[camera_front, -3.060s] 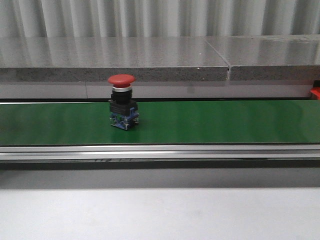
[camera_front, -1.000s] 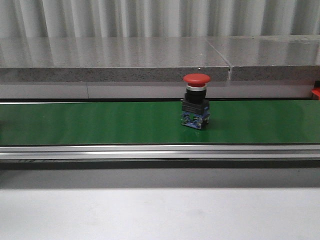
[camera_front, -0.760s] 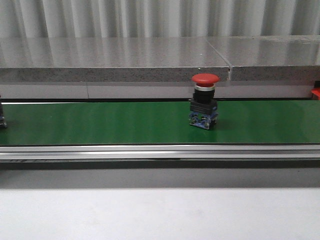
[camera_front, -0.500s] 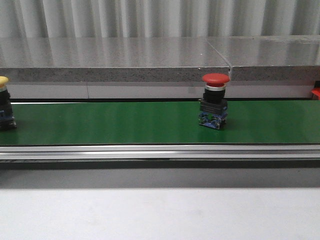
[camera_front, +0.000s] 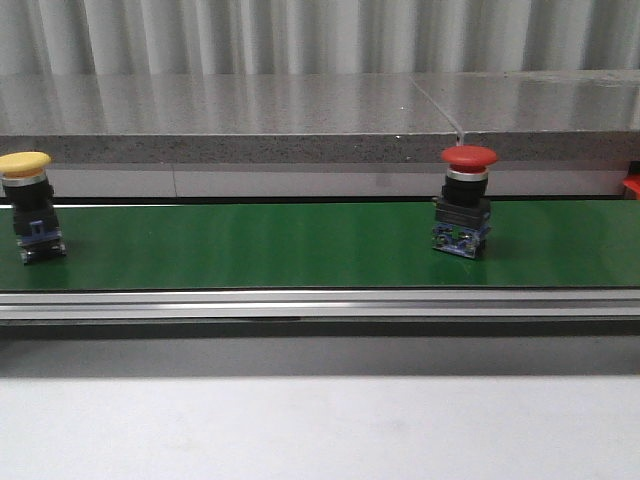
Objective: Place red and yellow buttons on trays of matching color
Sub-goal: 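Reach the right gripper to the red button at the belt's end and grasp, then carry the red button into the red tray and open the right gripper, then lower the right gripper onto the yellow button on the belt and grasp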
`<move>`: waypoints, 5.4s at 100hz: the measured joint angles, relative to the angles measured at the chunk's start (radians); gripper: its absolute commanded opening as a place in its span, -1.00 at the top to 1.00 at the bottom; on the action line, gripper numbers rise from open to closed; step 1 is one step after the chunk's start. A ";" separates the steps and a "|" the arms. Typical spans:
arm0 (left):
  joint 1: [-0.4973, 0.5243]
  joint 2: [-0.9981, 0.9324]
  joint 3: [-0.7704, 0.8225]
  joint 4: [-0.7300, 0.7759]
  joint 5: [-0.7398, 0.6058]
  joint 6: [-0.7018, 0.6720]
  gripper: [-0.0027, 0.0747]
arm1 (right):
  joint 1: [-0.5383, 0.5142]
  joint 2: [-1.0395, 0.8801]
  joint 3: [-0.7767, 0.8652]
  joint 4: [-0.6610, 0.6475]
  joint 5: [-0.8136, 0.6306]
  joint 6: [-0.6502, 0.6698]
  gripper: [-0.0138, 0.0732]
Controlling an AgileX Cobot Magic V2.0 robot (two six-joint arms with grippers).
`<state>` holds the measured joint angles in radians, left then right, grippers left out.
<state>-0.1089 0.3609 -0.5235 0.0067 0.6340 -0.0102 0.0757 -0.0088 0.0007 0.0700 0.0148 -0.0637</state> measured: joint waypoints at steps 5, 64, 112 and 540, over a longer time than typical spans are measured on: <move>0.000 0.000 0.000 0.000 0.000 0.000 0.99 | 0.000 0.000 -0.032 0.007 0.022 0.000 0.56; 0.000 0.000 0.000 0.000 0.000 0.000 0.99 | 0.000 0.625 -0.663 0.081 0.653 0.000 0.56; 0.000 0.000 0.000 0.000 0.000 0.000 0.99 | 0.000 0.886 -0.716 0.129 0.658 0.000 -0.69; 0.000 0.000 0.001 0.000 0.000 0.000 0.99 | -0.147 1.367 -1.094 0.132 0.899 -0.242 -0.57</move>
<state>-0.1089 0.3609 -0.5227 0.0067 0.6340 -0.0102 -0.0710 1.3585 -1.0929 0.2016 0.9134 -0.3056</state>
